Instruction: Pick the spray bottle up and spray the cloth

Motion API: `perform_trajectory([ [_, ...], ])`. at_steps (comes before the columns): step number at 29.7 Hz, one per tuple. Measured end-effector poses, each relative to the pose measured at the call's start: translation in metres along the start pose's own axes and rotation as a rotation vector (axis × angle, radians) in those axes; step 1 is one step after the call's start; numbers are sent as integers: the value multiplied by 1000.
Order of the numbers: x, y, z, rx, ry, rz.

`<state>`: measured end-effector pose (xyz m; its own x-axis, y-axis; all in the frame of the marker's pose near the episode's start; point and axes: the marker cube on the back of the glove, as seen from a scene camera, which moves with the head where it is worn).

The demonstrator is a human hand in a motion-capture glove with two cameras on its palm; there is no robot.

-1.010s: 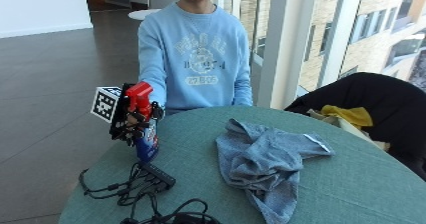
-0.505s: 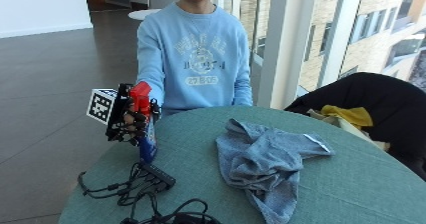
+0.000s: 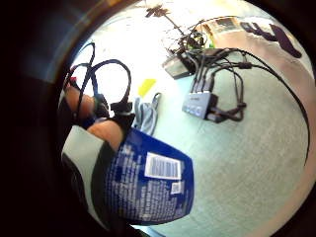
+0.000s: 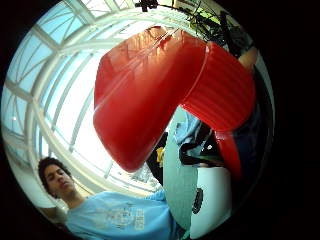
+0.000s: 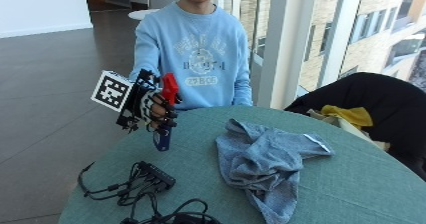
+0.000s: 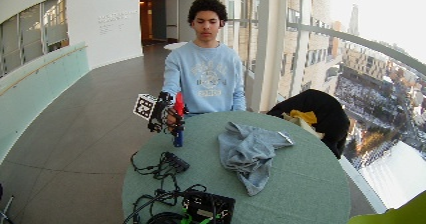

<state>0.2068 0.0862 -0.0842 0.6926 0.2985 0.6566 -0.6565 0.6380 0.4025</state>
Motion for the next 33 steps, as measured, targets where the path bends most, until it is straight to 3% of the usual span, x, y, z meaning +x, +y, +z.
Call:
perform_trajectory([
  [3,-12,-9,9,-111,37,-46],
  [11,-44,-42,46,-180,87,-30],
  [18,-62,-48,72,-441,140,4],
  [33,-64,-54,123,-666,220,81],
])
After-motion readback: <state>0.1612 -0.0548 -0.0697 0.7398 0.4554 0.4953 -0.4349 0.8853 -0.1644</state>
